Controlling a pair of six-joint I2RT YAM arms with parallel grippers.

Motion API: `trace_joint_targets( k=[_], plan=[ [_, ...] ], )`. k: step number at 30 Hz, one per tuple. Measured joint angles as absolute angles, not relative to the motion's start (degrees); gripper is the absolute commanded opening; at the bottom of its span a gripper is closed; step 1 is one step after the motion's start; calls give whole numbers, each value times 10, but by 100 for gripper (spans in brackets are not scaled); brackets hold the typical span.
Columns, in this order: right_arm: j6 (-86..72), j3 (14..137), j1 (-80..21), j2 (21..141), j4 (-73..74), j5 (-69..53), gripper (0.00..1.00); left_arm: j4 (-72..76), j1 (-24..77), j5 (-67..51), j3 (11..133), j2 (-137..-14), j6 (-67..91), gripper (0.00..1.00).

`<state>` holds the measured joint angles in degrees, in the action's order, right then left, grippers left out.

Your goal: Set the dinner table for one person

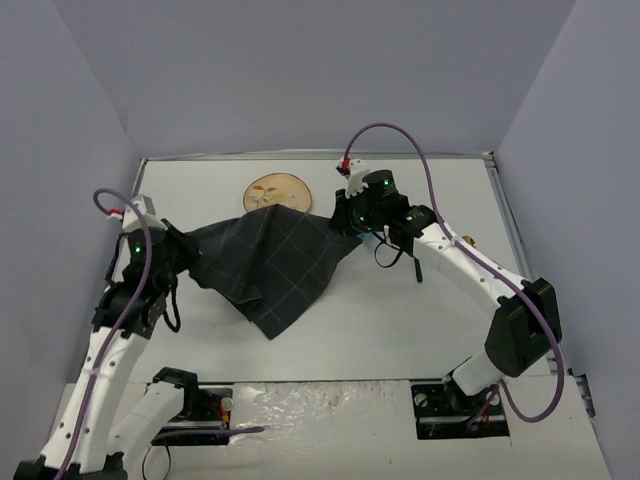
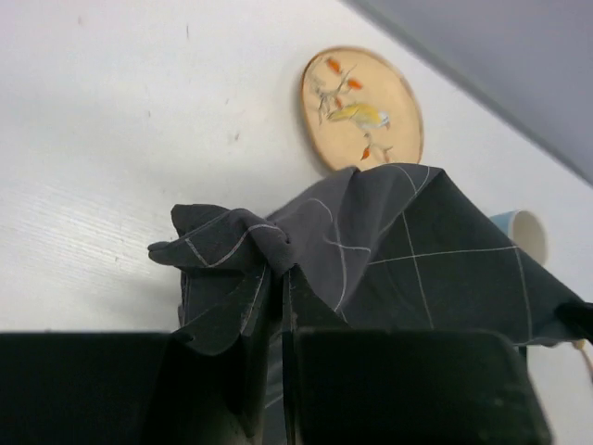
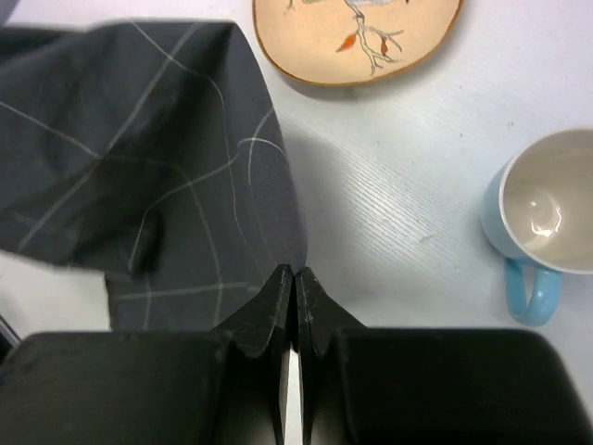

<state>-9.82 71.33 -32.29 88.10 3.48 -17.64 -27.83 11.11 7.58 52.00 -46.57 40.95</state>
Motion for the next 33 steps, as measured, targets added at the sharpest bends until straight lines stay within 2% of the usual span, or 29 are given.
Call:
trace_joint_targets(
  k=[4, 7, 9, 10, 12, 13, 15, 16, 23, 33],
  plan=[
    [-98, 706, -323, 844, 30, -189, 0, -290, 111, 107, 505, -380, 414, 0],
    [-100, 673, -323, 810, 23, -193, 0, -329, 111, 132, 429, -329, 457, 0],
    [-105, 641, -323, 800, 18, -196, 0, -370, 111, 136, 364, -320, 505, 6],
    [-109, 624, -324, 799, 15, -198, 0, -390, 111, 135, 333, -318, 531, 12],
    [-120, 583, -328, 802, 15, -198, 0, -431, 111, 129, 285, -317, 581, 41],
    [-126, 562, -329, 806, 18, -198, 0, -451, 111, 127, 270, -318, 602, 53],
    [-138, 529, -334, 815, 23, -198, 0, -485, 112, 129, 263, -314, 624, 71],
    [-142, 515, -339, 820, 27, -198, 0, -492, 112, 132, 267, -311, 630, 74],
    [-168, 488, -377, 851, 29, -175, 0, -428, 112, 134, 375, -343, 530, 79],
    [-210, 472, -396, 907, 29, -124, 0, -238, 112, -31, 479, -643, 405, 81]
  ],
)
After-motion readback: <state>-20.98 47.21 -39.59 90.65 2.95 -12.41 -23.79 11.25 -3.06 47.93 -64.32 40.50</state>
